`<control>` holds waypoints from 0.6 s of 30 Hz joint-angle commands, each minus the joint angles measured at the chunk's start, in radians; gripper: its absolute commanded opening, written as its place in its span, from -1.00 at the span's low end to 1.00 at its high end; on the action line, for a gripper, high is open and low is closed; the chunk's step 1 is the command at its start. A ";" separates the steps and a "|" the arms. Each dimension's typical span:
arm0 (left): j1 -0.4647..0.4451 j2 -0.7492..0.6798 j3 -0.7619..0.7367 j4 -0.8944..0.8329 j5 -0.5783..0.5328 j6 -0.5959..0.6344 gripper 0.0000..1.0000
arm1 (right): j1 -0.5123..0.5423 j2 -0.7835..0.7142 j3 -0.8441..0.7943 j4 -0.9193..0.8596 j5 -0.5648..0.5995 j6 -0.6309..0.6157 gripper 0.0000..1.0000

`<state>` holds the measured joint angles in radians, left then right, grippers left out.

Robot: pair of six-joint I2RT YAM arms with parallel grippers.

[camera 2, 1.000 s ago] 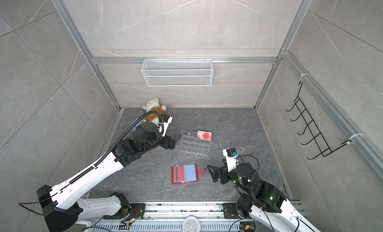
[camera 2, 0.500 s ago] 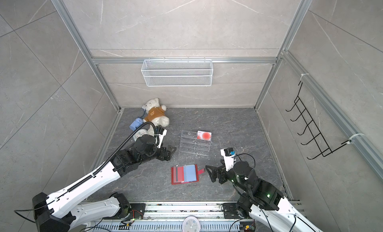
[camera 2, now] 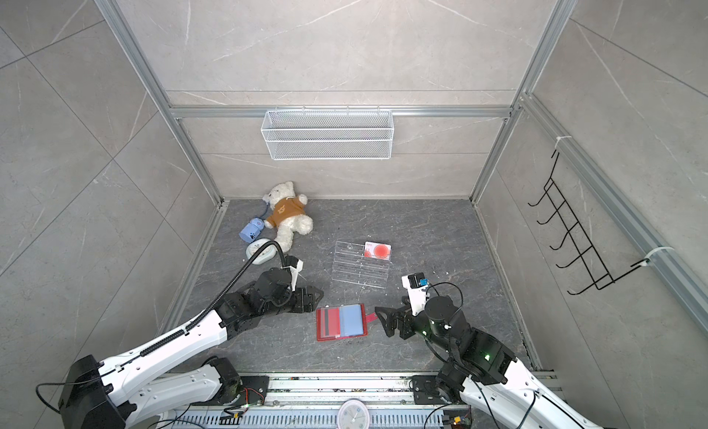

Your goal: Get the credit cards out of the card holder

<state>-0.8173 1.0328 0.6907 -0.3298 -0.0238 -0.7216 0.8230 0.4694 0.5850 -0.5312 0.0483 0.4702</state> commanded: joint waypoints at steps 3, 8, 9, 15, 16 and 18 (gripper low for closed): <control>0.005 -0.023 -0.070 0.110 0.075 -0.183 0.60 | -0.001 0.021 -0.027 0.042 -0.026 0.027 1.00; 0.005 -0.028 -0.130 0.147 0.104 -0.282 0.52 | -0.002 0.039 -0.037 0.063 -0.040 0.032 0.97; 0.005 -0.030 -0.135 0.144 0.104 -0.296 0.51 | -0.002 0.044 -0.039 0.067 -0.043 0.034 0.97; 0.006 -0.047 -0.192 0.176 0.126 -0.365 0.46 | -0.002 0.065 -0.057 0.105 -0.067 0.048 0.91; 0.006 -0.049 -0.201 0.180 0.128 -0.375 0.42 | -0.002 0.073 -0.059 0.112 -0.075 0.048 0.89; 0.006 -0.055 -0.229 0.202 0.132 -0.396 0.31 | -0.002 0.086 -0.064 0.127 -0.085 0.055 0.88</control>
<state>-0.8173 1.0000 0.4847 -0.1806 0.0856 -1.0569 0.8230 0.5415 0.5362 -0.4484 -0.0109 0.5060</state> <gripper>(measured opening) 0.667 0.942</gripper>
